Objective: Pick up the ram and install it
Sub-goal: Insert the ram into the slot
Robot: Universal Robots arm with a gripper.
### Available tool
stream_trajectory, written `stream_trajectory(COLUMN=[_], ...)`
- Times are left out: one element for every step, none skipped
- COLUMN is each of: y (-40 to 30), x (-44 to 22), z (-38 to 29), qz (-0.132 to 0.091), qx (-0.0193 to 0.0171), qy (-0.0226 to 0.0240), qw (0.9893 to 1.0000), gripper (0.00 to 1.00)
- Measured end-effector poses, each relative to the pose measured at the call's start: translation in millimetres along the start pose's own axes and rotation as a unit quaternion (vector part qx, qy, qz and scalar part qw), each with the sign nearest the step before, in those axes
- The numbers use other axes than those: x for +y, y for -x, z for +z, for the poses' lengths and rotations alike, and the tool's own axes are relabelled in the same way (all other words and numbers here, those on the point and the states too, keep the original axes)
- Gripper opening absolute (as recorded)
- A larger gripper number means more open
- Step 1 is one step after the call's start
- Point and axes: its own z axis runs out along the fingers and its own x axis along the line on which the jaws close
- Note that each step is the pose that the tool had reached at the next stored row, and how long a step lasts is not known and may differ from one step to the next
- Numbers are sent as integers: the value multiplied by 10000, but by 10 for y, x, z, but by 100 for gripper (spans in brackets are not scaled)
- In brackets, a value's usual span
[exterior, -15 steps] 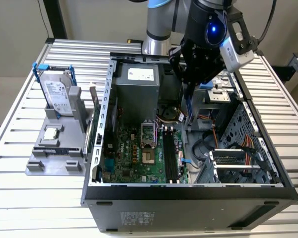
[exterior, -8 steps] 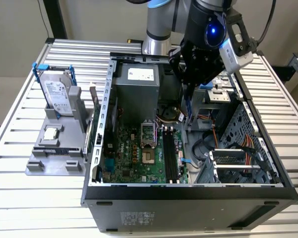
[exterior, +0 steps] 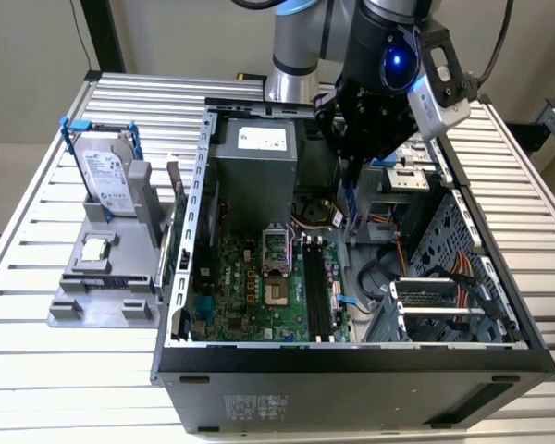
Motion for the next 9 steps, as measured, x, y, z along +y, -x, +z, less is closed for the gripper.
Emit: stream_trajectory(y=[0,0,0,0,0,0,0,0,0], x=[0,0,0,0,0,0,0,0,0], z=[4,8,12,16,18,19,20,23,27], qz=[0,0,0,0,0,0,0,0,0], qx=[0,0,0,0,0,0,0,0,0], qy=[0,0,0,-1,-1,-2,-2,0,0], qw=[10000,10000,10000,10000,10000,10000,10000,10000,10000], gripper=[0,0,0,0,0,0,0,0,0])
